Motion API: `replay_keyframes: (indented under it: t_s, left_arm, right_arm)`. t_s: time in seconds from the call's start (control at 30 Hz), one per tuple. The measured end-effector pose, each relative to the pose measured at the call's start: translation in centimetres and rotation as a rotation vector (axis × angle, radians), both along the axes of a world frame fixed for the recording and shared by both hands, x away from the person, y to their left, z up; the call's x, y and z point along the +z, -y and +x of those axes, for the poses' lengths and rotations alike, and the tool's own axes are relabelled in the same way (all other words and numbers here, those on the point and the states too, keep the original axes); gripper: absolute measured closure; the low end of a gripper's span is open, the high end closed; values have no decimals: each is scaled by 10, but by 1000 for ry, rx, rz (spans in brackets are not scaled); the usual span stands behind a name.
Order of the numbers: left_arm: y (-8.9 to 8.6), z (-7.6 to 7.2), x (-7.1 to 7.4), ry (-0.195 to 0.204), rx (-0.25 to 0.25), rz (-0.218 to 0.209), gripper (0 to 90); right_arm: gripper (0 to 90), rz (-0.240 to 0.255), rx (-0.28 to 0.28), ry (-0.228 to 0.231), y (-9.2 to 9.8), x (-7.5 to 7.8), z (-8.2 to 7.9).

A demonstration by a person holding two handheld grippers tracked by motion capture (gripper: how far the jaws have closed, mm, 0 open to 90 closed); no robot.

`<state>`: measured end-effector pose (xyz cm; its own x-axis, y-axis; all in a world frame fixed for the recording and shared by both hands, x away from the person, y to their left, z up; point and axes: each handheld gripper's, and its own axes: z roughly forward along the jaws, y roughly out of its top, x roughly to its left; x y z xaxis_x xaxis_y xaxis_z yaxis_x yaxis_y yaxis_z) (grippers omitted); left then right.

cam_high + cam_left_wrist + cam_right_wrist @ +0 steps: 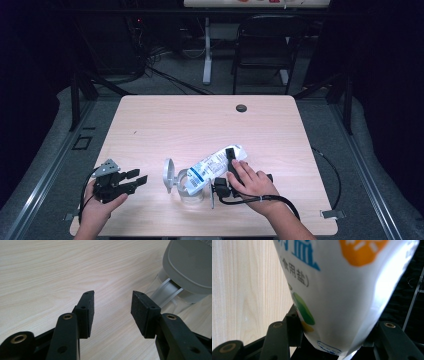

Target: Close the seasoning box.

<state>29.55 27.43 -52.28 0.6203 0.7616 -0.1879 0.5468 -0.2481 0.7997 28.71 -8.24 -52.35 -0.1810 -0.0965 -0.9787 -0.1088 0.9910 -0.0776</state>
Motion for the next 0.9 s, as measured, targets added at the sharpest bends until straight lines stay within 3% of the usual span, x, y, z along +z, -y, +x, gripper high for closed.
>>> replay_keyframes:
  t_s: [0.33, 0.43, 0.9]
  left_arm:
    - [0, 0, 0, 0, 0, 0, 540]
    - [0, 0, 0, 0, -1, 0, 540]
    - [-1, 0, 0, -3, -1, 2, 540]
  right_arm:
    - [495, 0, 17, 1, -2, 0, 0]
    - [495, -24, 4, 6, -3, 2, -2]
    - [498, -46, 16, 11, -3, 3, -2]
